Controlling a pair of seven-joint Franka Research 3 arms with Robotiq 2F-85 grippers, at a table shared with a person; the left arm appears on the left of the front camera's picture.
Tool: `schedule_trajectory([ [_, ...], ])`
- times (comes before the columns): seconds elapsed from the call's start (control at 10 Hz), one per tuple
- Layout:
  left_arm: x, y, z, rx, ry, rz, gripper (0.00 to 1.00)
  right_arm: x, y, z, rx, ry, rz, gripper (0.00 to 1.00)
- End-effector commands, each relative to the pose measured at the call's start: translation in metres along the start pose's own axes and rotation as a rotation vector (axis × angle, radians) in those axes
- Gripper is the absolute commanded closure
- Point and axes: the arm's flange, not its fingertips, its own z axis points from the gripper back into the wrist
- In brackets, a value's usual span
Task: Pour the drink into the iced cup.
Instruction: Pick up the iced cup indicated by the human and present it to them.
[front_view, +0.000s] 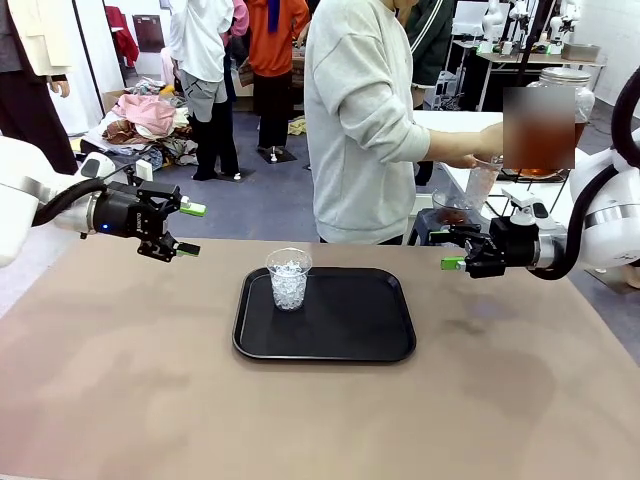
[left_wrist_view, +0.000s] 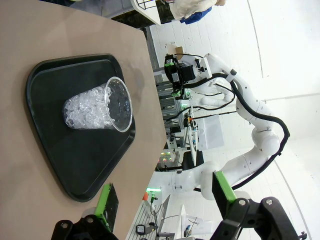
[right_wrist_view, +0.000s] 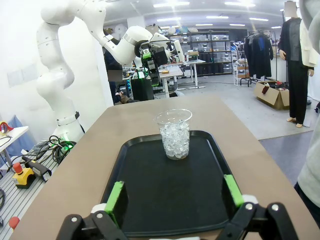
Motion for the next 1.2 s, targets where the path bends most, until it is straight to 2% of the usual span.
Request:
schedule_trajectory([
  [0.0, -0.0009, -0.0006, 0.0007, -0.002, -0.002, -0.001, 0.00, 0.0035, -0.0027, -0.0006, 0.002, 0.001, 0.009, 0.00],
  [1.1, -0.0009, -0.0006, 0.0007, -0.002, -0.002, -0.001, 0.00, 0.0035, -0.0027, -0.0006, 0.002, 0.001, 0.009, 0.00],
])
